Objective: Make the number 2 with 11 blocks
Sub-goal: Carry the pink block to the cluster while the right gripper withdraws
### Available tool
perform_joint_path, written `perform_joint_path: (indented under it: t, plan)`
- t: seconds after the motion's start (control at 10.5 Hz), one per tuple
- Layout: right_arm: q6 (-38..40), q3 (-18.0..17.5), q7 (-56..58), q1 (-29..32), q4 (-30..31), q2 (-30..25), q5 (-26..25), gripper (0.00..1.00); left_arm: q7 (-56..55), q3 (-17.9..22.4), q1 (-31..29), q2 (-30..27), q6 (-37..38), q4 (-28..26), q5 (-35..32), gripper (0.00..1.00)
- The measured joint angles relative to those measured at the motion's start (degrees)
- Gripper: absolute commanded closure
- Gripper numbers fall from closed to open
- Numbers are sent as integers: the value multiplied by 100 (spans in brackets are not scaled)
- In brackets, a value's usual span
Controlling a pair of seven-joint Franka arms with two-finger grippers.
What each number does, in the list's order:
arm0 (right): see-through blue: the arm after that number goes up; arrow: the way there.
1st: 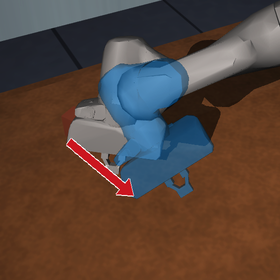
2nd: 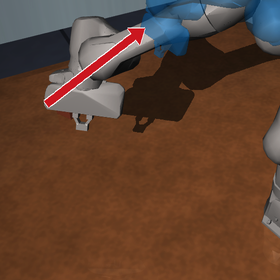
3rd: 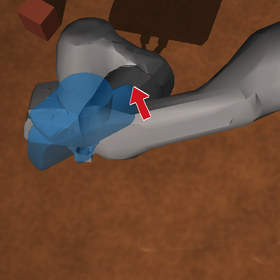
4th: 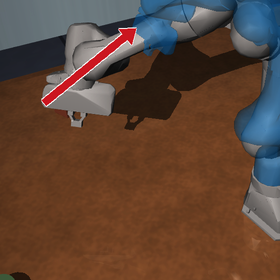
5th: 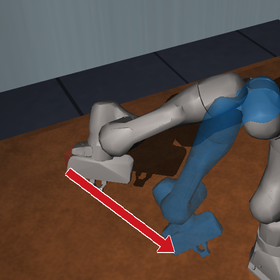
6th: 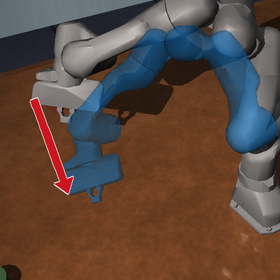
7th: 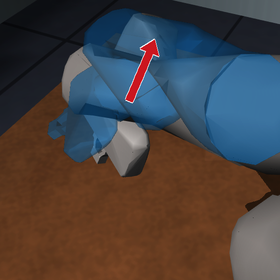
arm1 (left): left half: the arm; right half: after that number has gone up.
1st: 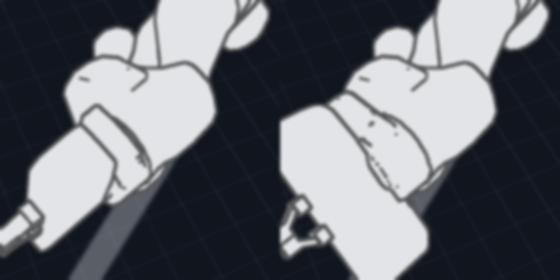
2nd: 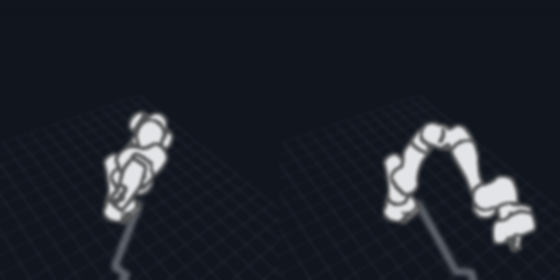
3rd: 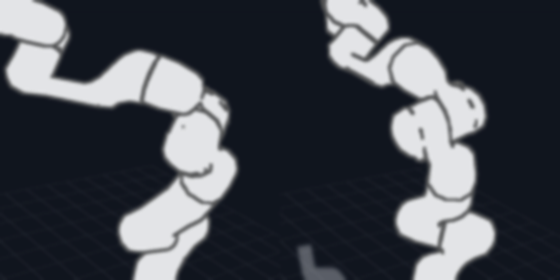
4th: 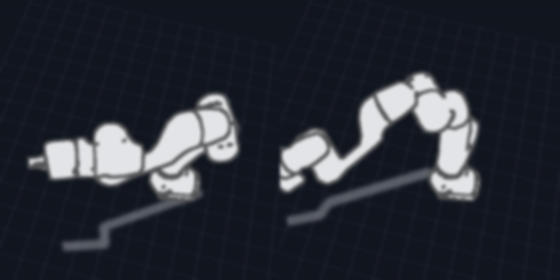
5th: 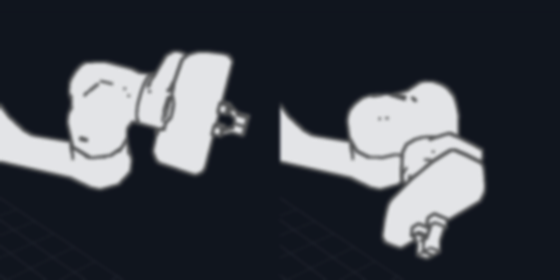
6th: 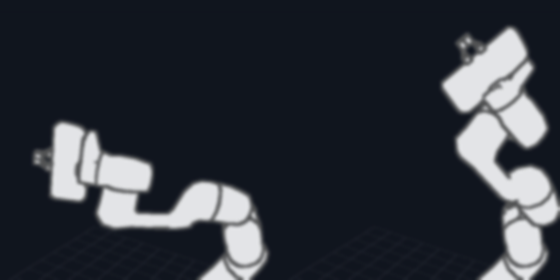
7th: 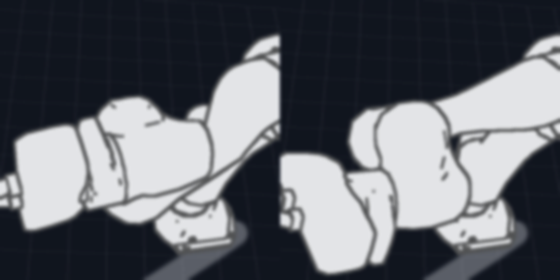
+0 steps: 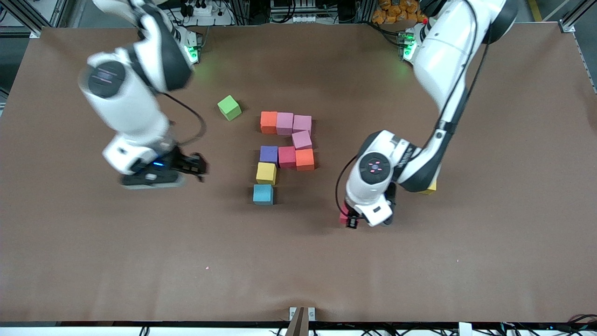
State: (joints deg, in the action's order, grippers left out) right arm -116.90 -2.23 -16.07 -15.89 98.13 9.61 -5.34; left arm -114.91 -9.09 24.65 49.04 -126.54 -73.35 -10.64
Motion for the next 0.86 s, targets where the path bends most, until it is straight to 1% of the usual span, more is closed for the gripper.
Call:
perform_joint_path:
  t: [0.29, 0.38, 0.57, 0.67, 0.86]
  plan:
    - [1092, 24, 628, 713, -45, -675, 0, 0, -632, 19, 265, 364, -197, 261, 0, 100]
    - [1469, 46, 796, 861, -163, -810, 7, 0, -810, 19, 339, 468, -227, 407, 0, 100]
    - [2135, 73, 1110, 1234, -572, -890, 296, 0, -1220, 17, 523, 580, -260, 627, 0, 100]
    - [2244, 78, 1335, 1469, -685, -891, 410, 0, -1429, 13, 631, 601, -263, 682, 0, 100]
    - [2264, 88, 1719, 1783, -711, -886, 454, 0, -1724, 11, 822, 624, -263, 727, 68, 100]
